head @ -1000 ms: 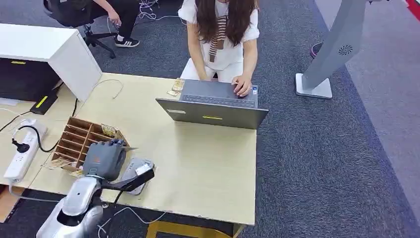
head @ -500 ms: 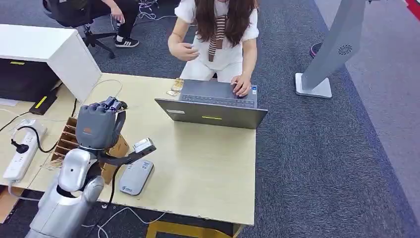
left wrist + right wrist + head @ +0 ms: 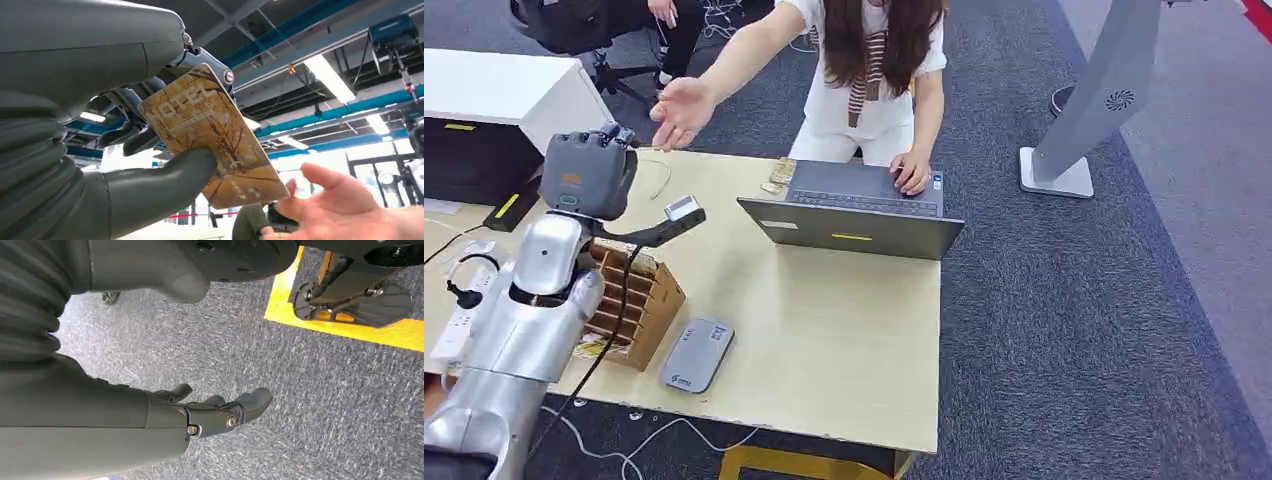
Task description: Pass the card to the sensor for recognition and then transmit it.
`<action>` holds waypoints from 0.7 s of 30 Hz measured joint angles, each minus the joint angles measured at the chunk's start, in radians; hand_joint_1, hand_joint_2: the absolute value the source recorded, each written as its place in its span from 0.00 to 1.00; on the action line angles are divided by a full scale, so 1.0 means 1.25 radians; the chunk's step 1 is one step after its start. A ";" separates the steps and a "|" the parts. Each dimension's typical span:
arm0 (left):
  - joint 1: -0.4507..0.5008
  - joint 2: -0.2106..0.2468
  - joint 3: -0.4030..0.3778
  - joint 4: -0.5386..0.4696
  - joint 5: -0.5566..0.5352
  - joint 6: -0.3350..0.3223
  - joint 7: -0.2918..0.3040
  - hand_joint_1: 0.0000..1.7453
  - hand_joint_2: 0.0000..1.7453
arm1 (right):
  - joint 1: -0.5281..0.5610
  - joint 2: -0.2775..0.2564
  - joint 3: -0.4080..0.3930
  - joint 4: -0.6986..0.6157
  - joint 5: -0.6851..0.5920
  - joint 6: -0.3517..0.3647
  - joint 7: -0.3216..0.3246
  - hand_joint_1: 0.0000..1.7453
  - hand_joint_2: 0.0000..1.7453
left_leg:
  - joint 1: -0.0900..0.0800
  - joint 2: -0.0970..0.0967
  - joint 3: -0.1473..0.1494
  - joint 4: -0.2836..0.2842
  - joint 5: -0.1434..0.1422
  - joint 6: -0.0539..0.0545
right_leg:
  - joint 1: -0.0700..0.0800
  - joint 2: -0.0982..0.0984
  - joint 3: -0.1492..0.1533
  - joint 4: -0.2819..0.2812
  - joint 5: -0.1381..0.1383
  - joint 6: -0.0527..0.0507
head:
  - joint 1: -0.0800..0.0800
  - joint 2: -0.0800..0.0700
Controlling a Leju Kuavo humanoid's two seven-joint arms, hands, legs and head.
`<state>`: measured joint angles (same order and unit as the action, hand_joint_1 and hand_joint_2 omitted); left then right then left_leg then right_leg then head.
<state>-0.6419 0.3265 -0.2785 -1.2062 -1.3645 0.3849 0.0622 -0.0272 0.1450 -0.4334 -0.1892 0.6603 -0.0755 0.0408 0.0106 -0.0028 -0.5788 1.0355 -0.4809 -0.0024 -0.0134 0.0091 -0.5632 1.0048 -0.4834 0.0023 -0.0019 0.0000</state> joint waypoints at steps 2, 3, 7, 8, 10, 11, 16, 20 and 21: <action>-0.009 0.000 0.000 0.018 0.000 -0.002 0.000 1.00 1.00 | 0.000 0.000 0.000 0.000 0.000 0.000 0.000 0.00 1.00 | 0.000 0.000 0.000 0.000 0.000 0.000 | 0.000 0.000 0.000 0.000 0.000 0.000 | 0.000 0.000; -0.011 0.000 0.000 0.023 0.000 -0.002 0.000 1.00 1.00 | 0.000 0.000 0.000 0.000 0.000 0.000 0.000 0.00 1.00 | 0.000 0.000 0.000 0.000 0.000 0.000 | 0.000 0.000 0.000 0.000 0.000 0.000 | 0.000 0.000; -0.019 0.000 0.000 0.039 0.000 -0.005 0.000 1.00 1.00 | 0.000 0.000 0.000 0.000 0.000 0.000 0.000 0.00 1.00 | 0.000 0.000 -0.001 0.000 0.000 0.000 | 0.000 0.000 -0.001 0.000 0.000 0.000 | 0.000 0.000; -0.023 0.000 0.000 0.042 -0.001 -0.012 0.000 1.00 1.00 | -0.001 0.000 0.000 0.000 0.001 0.000 0.000 0.00 1.00 | 0.000 0.000 -0.001 0.000 0.000 0.000 | 0.000 0.000 -0.001 0.000 0.000 0.000 | 0.000 0.000; -0.034 0.000 0.000 0.056 -0.004 -0.026 0.001 1.00 1.00 | -0.001 0.000 0.000 0.000 0.001 0.000 0.001 0.00 1.00 | 0.000 0.000 -0.001 0.000 0.000 0.000 | 0.000 0.000 -0.001 0.000 0.000 0.000 | 0.000 0.000; -0.039 0.000 0.000 0.064 -0.005 -0.029 0.002 1.00 1.00 | -0.001 0.000 0.000 0.000 0.001 0.000 0.002 0.00 1.00 | 0.000 0.000 0.000 0.000 0.000 0.000 | 0.000 0.000 -0.001 0.000 0.000 0.000 | 0.000 0.000; -0.055 0.000 -0.001 0.095 -0.009 -0.025 0.010 1.00 1.00 | -0.001 0.000 0.000 0.000 0.002 -0.001 0.007 0.00 1.00 | 0.000 0.000 0.000 0.000 0.000 0.000 | 0.000 0.000 -0.001 0.000 0.000 0.000 | 0.000 0.000; -0.056 0.000 -0.001 0.109 -0.013 -0.014 0.015 0.00 1.00 | -0.001 0.000 0.000 0.000 0.009 -0.001 0.008 0.00 1.00 | 0.000 0.000 0.000 0.000 0.000 0.000 | 0.000 0.000 -0.001 0.000 0.000 0.000 | 0.000 0.000; -0.056 0.000 -0.001 0.111 -0.013 -0.014 0.015 0.00 1.00 | -0.001 0.000 0.000 0.000 0.011 -0.001 0.009 0.00 1.00 | 0.000 0.000 0.000 0.000 0.000 0.000 | 0.000 0.000 -0.001 0.000 0.000 0.000 | 0.000 0.000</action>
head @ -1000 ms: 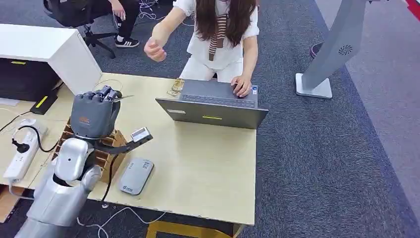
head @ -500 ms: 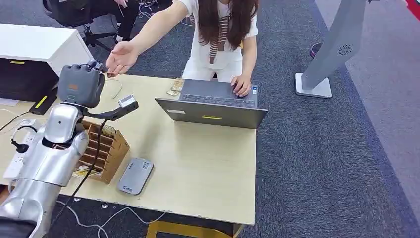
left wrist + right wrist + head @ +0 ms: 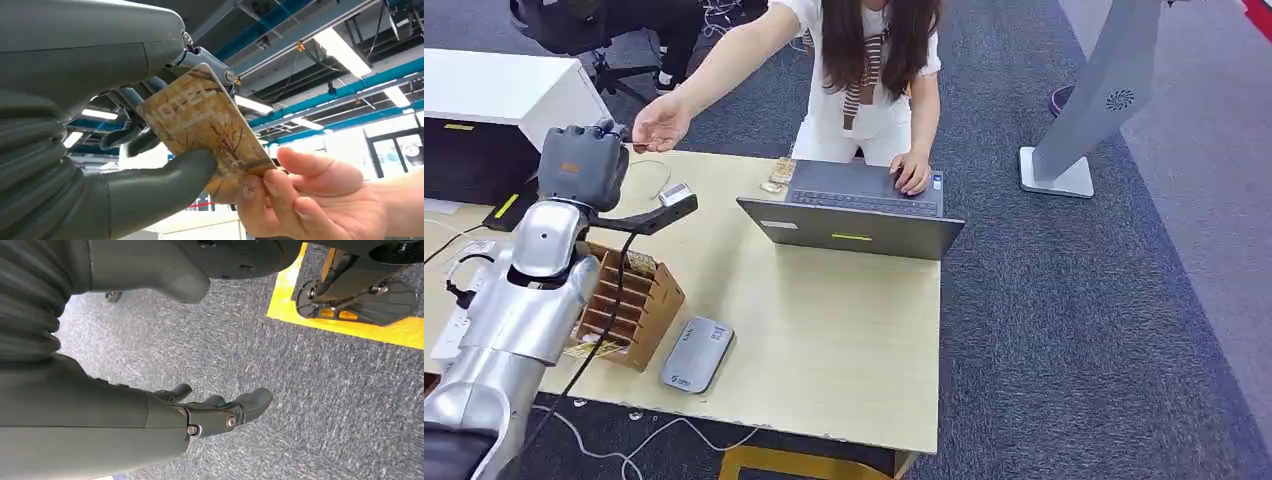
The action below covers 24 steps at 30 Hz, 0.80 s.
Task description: Pass the card to the sensor for recognition and then transmit it.
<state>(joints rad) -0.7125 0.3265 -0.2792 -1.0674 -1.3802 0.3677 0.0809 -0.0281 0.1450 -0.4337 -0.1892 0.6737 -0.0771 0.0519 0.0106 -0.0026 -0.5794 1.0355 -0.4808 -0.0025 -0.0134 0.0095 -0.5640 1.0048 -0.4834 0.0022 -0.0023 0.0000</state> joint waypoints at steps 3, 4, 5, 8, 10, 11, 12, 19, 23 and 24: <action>0.000 -0.001 0.000 0.006 -0.002 0.013 0.002 0.00 1.00 | 0.000 0.000 0.000 0.000 0.002 -0.002 0.001 0.00 1.00 | 0.000 0.000 0.000 0.000 0.000 0.000 | 0.000 0.000 0.000 0.000 0.000 0.000 | 0.000 0.000; 0.000 -0.002 -0.001 0.008 -0.002 0.019 0.002 0.00 1.00 | -0.001 0.000 0.000 0.000 0.002 -0.003 0.001 0.00 1.00 | 0.000 0.000 0.000 0.000 0.000 0.000 | 0.000 0.000 0.000 0.000 0.000 0.000 | 0.000 0.000; 0.000 -0.004 -0.001 0.008 -0.003 0.024 0.002 0.00 1.00 | -0.001 0.000 0.000 0.000 0.002 -0.004 0.001 0.00 1.00 | 0.000 0.000 0.000 0.000 0.000 0.000 | 0.000 0.000 0.000 0.000 0.000 0.000 | 0.000 0.000; 0.004 -0.011 -0.001 0.007 -0.002 0.034 0.002 0.00 1.00 | -0.001 0.000 0.000 0.000 0.003 -0.009 0.006 0.00 1.00 | 0.000 0.000 0.000 0.000 0.000 0.000 | 0.000 0.000 0.000 0.000 0.000 0.000 | 0.000 0.000; 0.022 -0.018 -0.001 -0.010 0.009 0.043 0.000 0.00 1.00 | -0.001 0.000 -0.001 0.000 0.003 -0.012 0.007 0.00 1.00 | 0.000 0.000 0.000 0.000 0.000 0.000 | 0.000 0.000 0.000 0.000 0.000 0.000 | 0.000 0.000; 0.032 -0.023 -0.001 -0.024 0.013 0.046 -0.003 0.00 1.00 | -0.001 0.000 -0.001 0.000 0.003 -0.013 0.007 0.00 1.00 | 0.000 0.000 0.000 0.000 0.000 0.000 | 0.000 0.000 0.000 0.000 0.000 0.000 | 0.000 0.000; 0.046 -0.027 -0.001 -0.043 0.020 0.050 -0.005 0.00 1.00 | -0.001 0.000 -0.002 0.000 0.003 -0.014 0.008 0.00 1.00 | 0.000 0.000 0.000 0.000 0.000 0.000 | 0.000 0.000 0.000 0.000 0.000 0.000 | 0.000 0.000; 0.189 -0.041 -0.002 -0.220 0.085 0.090 -0.027 0.00 1.00 | 0.000 0.000 -0.018 0.000 -0.008 -0.032 0.009 0.00 1.00 | 0.000 0.002 0.000 0.000 -0.001 0.000 | 0.000 0.002 0.000 0.000 0.000 0.000 | 0.000 0.000; 0.323 -0.040 -0.002 -0.346 0.098 0.105 -0.040 0.00 1.00 | 0.003 0.002 -0.035 0.000 -0.018 -0.041 0.008 0.00 1.00 | 0.000 0.003 -0.001 0.000 -0.002 0.000 | 0.000 0.002 -0.001 0.000 -0.001 0.000 | 0.000 0.000; 0.354 -0.038 -0.002 -0.370 0.099 0.105 -0.041 0.00 1.00 | 0.003 0.002 -0.039 0.000 -0.024 -0.043 0.008 0.00 1.00 | 0.000 0.002 -0.001 0.000 -0.002 0.000 | 0.000 0.002 -0.001 0.000 -0.001 0.000 | 0.001 0.000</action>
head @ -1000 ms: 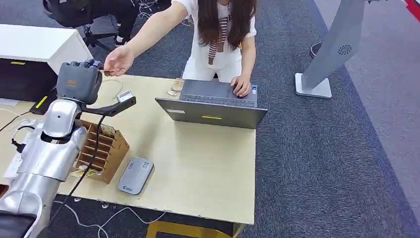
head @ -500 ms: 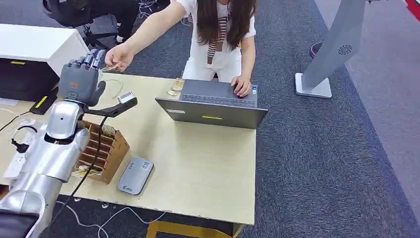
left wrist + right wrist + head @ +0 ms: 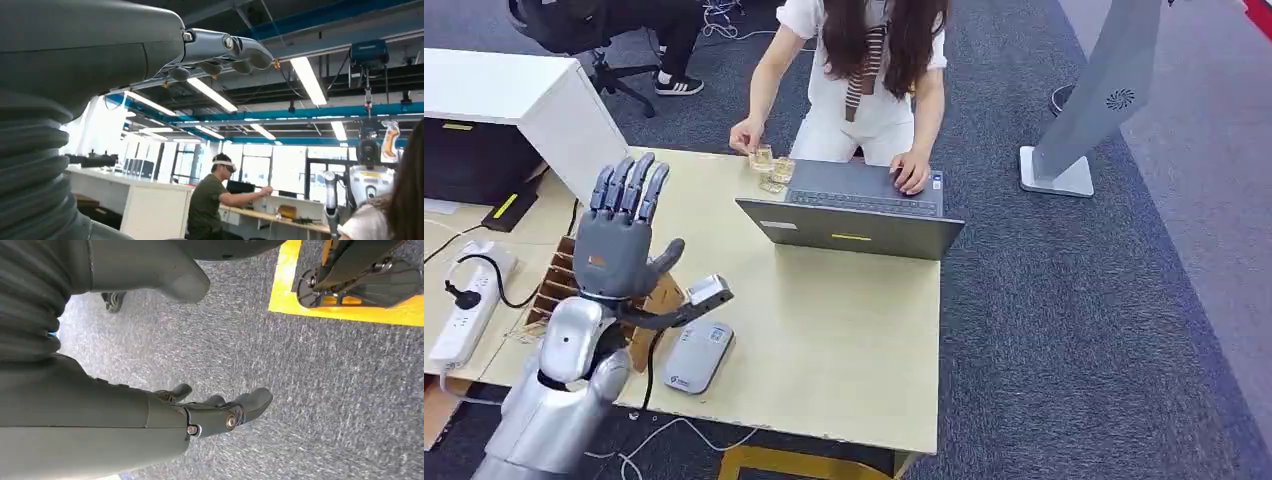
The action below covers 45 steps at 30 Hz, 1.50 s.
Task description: Pass the card to the sensor for recognition and then transmit it.
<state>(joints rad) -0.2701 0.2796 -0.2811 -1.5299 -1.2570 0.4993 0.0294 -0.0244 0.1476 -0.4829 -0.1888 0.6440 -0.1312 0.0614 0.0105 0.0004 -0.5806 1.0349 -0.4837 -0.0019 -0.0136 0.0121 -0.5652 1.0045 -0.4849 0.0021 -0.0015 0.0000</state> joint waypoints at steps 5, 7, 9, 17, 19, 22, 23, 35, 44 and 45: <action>0.204 0.018 0.001 -0.132 -0.032 0.028 -0.017 0.00 1.00 | 0.005 0.005 -0.028 0.000 -0.020 -0.013 0.000 0.00 1.00 | 0.000 0.002 0.001 -0.001 -0.002 0.000 | 0.000 0.002 0.000 0.000 -0.001 0.000 | -0.001 0.000; 0.300 0.030 0.001 -0.168 -0.046 0.031 -0.010 0.00 1.00 | 0.007 0.006 -0.039 0.000 -0.020 -0.016 0.000 0.00 1.00 | 0.000 0.002 0.001 -0.001 -0.002 0.000 | 0.000 0.002 0.000 0.000 -0.002 0.001 | -0.001 0.000; 0.360 0.045 0.001 -0.188 -0.039 0.007 0.022 0.00 1.00 | 0.008 0.008 -0.048 0.000 -0.019 -0.016 0.000 0.00 1.00 | 0.000 0.001 0.000 -0.001 -0.002 0.000 | 0.000 0.001 0.000 0.000 -0.003 0.000 | 0.000 0.000; 0.471 0.080 0.059 -0.193 0.020 -0.067 0.062 0.00 1.00 | 0.007 0.008 -0.066 0.000 -0.004 -0.018 0.000 0.00 1.00 | 0.000 -0.001 0.001 -0.001 -0.002 0.000 | 0.000 -0.001 0.001 0.000 -0.003 0.000 | -0.001 0.000; 0.483 0.080 0.074 -0.193 0.023 -0.093 0.064 0.00 1.00 | 0.007 0.008 -0.069 0.000 0.000 -0.020 0.000 0.00 1.00 | 0.000 -0.001 0.001 -0.001 -0.002 0.000 | 0.000 -0.001 0.001 0.000 -0.003 0.000 | -0.001 0.000; 0.493 0.078 0.105 -0.193 0.024 -0.117 0.067 0.00 1.00 | 0.006 0.008 -0.071 0.000 0.005 -0.023 0.000 0.00 1.00 | 0.000 -0.001 0.001 -0.001 -0.002 0.000 | 0.000 -0.001 0.002 0.000 -0.003 0.000 | -0.001 0.000; 0.494 0.078 0.113 -0.193 0.024 -0.119 0.067 0.00 1.00 | 0.006 0.008 -0.072 0.000 0.008 -0.023 0.000 0.00 1.00 | 0.000 -0.001 0.001 -0.001 -0.002 0.000 | 0.000 -0.001 0.002 0.000 -0.003 0.000 | 0.000 0.000; 0.497 0.070 0.152 -0.191 0.022 -0.134 0.070 0.00 1.00 | 0.006 0.010 -0.075 0.000 0.013 -0.023 -0.002 0.00 1.00 | 0.000 -0.001 0.001 -0.001 -0.002 0.000 | 0.000 -0.002 0.001 0.000 -0.003 0.000 | -0.001 0.000; 0.460 0.047 0.220 -0.155 0.024 -0.140 0.042 0.00 1.00 | 0.006 0.010 -0.075 0.000 0.031 -0.013 -0.001 0.00 1.00 | 0.000 -0.002 0.001 -0.001 -0.002 0.000 | 0.000 -0.002 0.002 0.000 -0.003 0.000 | -0.001 0.000; 0.457 0.045 0.223 -0.152 0.024 -0.140 0.038 0.00 1.00 | 0.006 0.010 -0.075 0.000 0.034 -0.012 -0.001 0.00 1.00 | 0.000 -0.002 0.001 -0.001 -0.002 0.000 | 0.000 -0.002 0.002 0.000 -0.003 0.000 | 0.000 0.000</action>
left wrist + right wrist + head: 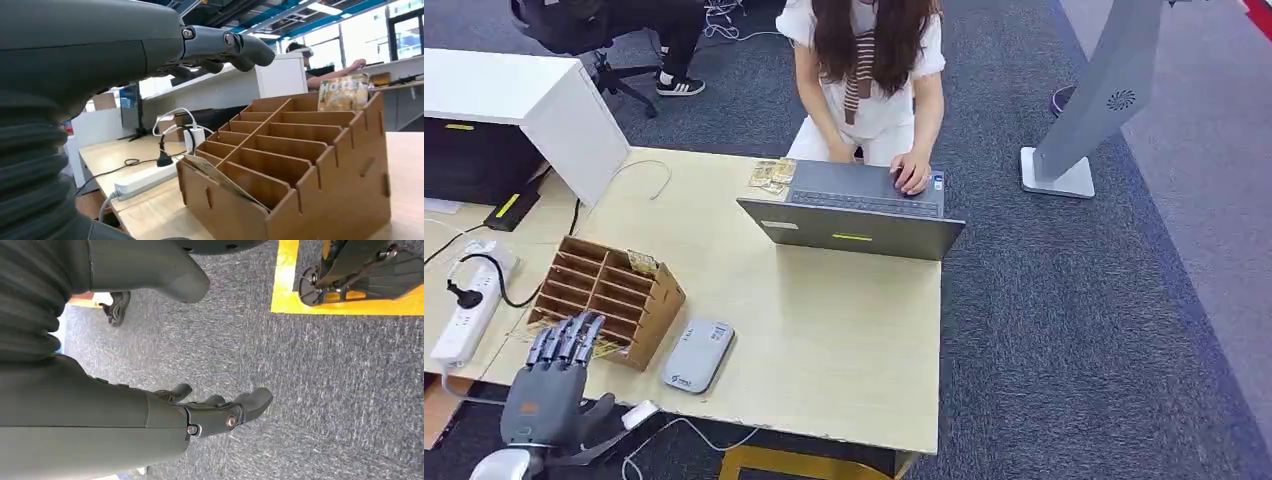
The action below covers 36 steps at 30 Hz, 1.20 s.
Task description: Pass the card to the sensor for recognition and then transmit it.
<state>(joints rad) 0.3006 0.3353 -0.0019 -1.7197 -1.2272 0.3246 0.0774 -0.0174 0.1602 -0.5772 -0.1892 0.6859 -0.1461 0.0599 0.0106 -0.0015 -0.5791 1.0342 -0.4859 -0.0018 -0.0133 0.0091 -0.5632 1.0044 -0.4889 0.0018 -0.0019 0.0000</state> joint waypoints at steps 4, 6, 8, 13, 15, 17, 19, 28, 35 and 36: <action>-0.025 -0.009 0.012 0.019 -0.002 -0.014 -0.002 0.00 1.00 | -0.001 0.000 0.000 0.000 0.009 0.002 0.000 0.00 1.00 | 0.000 -0.001 0.000 0.000 0.000 0.000 | 0.000 0.000 0.000 0.000 0.000 0.000 | 0.000 0.000; -0.039 -0.012 0.016 0.029 -0.002 -0.022 -0.002 0.00 1.00 | -0.001 0.000 0.000 0.000 0.010 0.003 0.001 0.00 1.00 | 0.000 -0.001 0.000 0.000 0.000 0.000 | 0.000 0.000 0.000 0.000 0.000 0.000 | 0.000 0.000; -0.050 -0.013 0.019 0.039 -0.003 -0.028 -0.002 0.00 1.00 | -0.002 0.000 0.000 0.000 0.014 0.005 0.001 0.00 1.00 | 0.000 -0.001 0.000 0.000 0.000 0.000 | 0.000 0.000 0.000 0.000 0.000 0.000 | 0.000 0.000; -0.070 -0.013 0.036 0.062 -0.004 -0.036 0.000 0.00 1.00 | -0.003 0.000 0.000 0.000 0.022 0.008 0.001 0.00 1.00 | 0.000 0.000 0.000 0.000 0.000 0.000 | 0.000 0.000 0.000 0.000 0.000 0.000 | 0.000 0.000; -0.081 -0.013 0.038 0.073 -0.002 -0.042 0.000 0.00 1.00 | -0.003 0.000 0.000 0.000 0.023 0.011 0.002 0.00 1.00 | 0.000 -0.001 0.000 0.000 0.000 0.000 | 0.000 0.000 0.000 0.000 0.000 0.000 | 0.000 0.000; -0.092 -0.013 0.038 0.085 -0.002 -0.045 0.002 0.00 1.00 | -0.004 0.000 0.000 0.000 0.025 0.013 0.002 0.00 1.00 | 0.000 -0.001 0.000 0.000 0.000 0.000 | 0.000 0.000 0.000 0.000 0.000 0.000 | 0.000 0.000; -0.102 -0.013 0.041 0.098 -0.001 -0.047 0.004 0.00 1.00 | -0.004 0.000 0.000 0.000 0.031 0.013 0.002 0.00 1.00 | 0.000 -0.001 0.000 0.000 0.000 0.000 | 0.000 0.000 0.000 0.000 0.000 0.000 | 0.000 0.000; -0.117 -0.013 0.056 0.125 -0.001 -0.052 0.006 0.00 1.00 | -0.004 0.000 0.000 0.000 0.035 0.013 0.002 0.00 1.00 | 0.000 0.000 0.000 0.000 0.000 0.000 | 0.000 0.000 0.000 0.000 0.000 0.000 | 0.000 0.000; -0.122 -0.012 0.061 0.143 -0.004 -0.054 0.014 0.00 1.00 | -0.004 0.000 0.000 0.000 0.038 0.015 0.002 0.00 1.00 | 0.000 0.000 0.000 0.000 0.000 0.000 | 0.000 0.000 0.000 0.000 0.000 0.000 | 0.000 0.000; -0.123 -0.012 0.063 0.146 -0.004 -0.055 0.014 0.00 1.00 | -0.004 0.000 0.000 0.000 0.038 0.015 0.002 0.00 1.00 | 0.000 0.000 0.000 0.000 0.000 0.000 | 0.000 0.000 0.000 0.000 0.000 0.000 | 0.000 0.000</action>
<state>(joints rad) 0.1473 0.3208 0.0774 -1.5370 -1.2325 0.2563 0.0954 -0.0229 0.1599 -0.5772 -0.1892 0.7332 -0.1278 0.0618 0.0107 -0.0020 -0.5792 1.0342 -0.4855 -0.0023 -0.0133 0.0089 -0.5634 1.0044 -0.4889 0.0018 -0.0023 0.0000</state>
